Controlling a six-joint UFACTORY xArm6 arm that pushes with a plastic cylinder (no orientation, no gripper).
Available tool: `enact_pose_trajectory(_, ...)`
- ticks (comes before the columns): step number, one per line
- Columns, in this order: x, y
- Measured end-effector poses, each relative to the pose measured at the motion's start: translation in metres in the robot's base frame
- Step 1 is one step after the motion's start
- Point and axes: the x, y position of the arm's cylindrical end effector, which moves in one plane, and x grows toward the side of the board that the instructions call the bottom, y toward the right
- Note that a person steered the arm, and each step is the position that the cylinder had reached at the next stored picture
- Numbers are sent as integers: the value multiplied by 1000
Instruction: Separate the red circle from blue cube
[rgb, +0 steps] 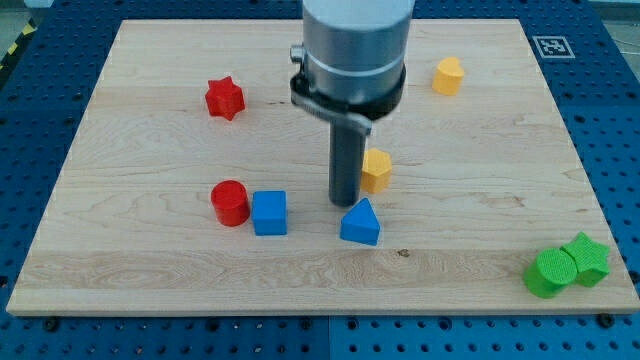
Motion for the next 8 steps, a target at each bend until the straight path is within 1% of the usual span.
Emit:
enact_pose_trajectory(1,34,0)
enact_pose_trajectory(3,72,-12)
enact_pose_trajectory(4,73,-22)
enact_pose_trajectory(5,52,-25)
enact_pose_trajectory(7,-9,-26)
enact_pose_trajectory(8,-12,-65)
